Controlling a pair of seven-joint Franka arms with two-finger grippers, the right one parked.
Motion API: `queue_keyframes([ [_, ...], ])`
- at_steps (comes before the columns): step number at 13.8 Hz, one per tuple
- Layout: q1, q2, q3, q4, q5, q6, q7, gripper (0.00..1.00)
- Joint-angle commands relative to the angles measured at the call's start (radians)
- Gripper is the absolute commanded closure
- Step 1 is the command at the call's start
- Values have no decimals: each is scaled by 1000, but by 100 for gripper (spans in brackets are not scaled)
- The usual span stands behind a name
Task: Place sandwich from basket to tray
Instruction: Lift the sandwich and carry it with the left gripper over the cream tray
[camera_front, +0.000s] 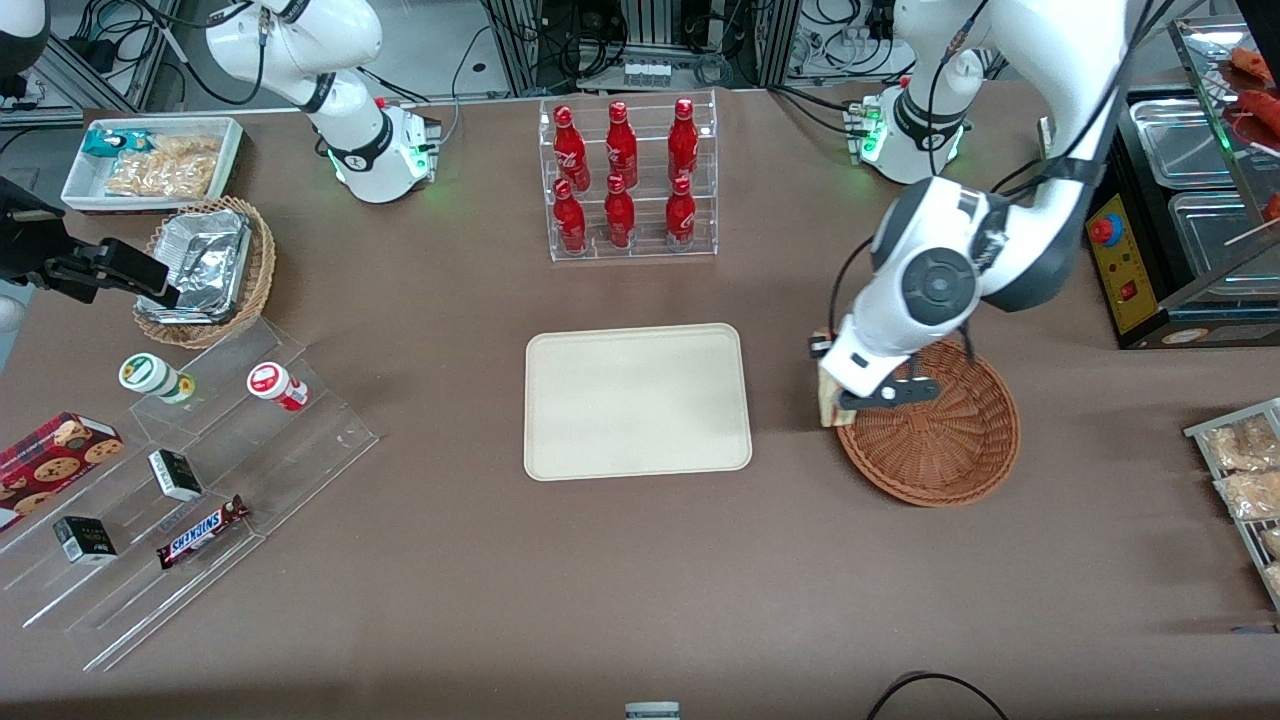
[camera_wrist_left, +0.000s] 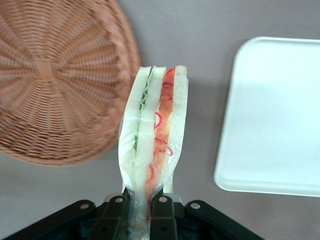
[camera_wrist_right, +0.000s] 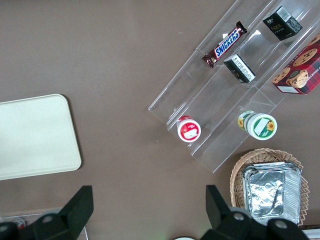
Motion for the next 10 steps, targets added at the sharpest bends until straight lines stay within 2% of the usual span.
queue_keyframes([
  [1,-99,124,0,139,16,-17,-138,95],
  [7,-260,321,1,389,50,-19,-360,95],
  [10,-323,414,1,495,97,-16,-463,95],
])
